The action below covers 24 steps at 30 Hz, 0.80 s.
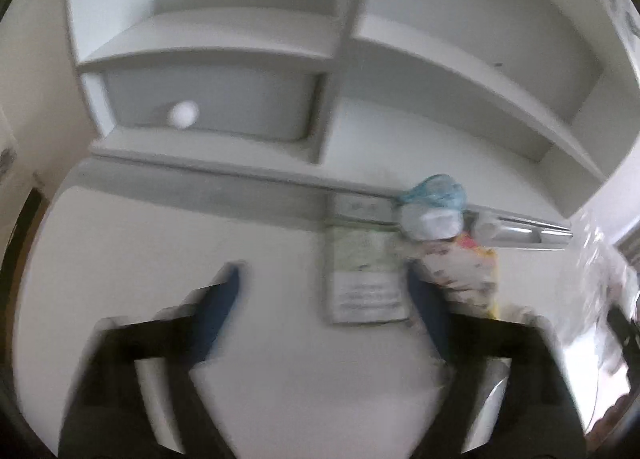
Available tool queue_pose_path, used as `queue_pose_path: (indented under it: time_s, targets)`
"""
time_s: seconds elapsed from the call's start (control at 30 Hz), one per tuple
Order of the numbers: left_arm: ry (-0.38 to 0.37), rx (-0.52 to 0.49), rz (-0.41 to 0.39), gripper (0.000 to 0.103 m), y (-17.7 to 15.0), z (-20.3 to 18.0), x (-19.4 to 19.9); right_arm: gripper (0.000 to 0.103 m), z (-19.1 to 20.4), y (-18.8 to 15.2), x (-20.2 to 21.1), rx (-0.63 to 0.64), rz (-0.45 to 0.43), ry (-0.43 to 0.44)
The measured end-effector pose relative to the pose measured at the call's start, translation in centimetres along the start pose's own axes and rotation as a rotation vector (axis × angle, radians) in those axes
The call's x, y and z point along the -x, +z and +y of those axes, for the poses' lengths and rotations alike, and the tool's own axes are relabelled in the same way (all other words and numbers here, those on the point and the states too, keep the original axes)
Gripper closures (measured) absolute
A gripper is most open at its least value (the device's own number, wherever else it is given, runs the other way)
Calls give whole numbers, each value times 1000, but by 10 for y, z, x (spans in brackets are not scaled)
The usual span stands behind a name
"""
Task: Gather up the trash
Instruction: 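Grasp the clear plastic bag with the right tool while the left tool grasps the green-white card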
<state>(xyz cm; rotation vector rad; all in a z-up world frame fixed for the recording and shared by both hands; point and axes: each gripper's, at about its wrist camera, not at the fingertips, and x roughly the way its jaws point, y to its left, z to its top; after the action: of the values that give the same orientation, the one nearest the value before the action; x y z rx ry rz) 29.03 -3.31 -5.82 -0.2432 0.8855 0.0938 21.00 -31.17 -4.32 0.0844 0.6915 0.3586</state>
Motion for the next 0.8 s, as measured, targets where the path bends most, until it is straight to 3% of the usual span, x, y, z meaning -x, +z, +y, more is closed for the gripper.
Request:
queue_pose_path:
  time_s: [0.07,0.17,0.4,0.7,0.8]
  targets:
    - [60,-64,-7,19,0,-17,-9,77,-5,-7,6,-22,4,1]
    - [112,-79,11,19,4,-30,-28,77,-16,-15,16,-52,0,-2]
    - [180,-104,68,19,11,-35,-66,77,-38,-21,29,-90,-21,10]
    - [157,-128,89,18,9,-11,-72,77,-40,-21,26,-79,-22,37]
    - [138,-147,67,26,1,3,-64,77,-42,-24,23,-87,-13,35]
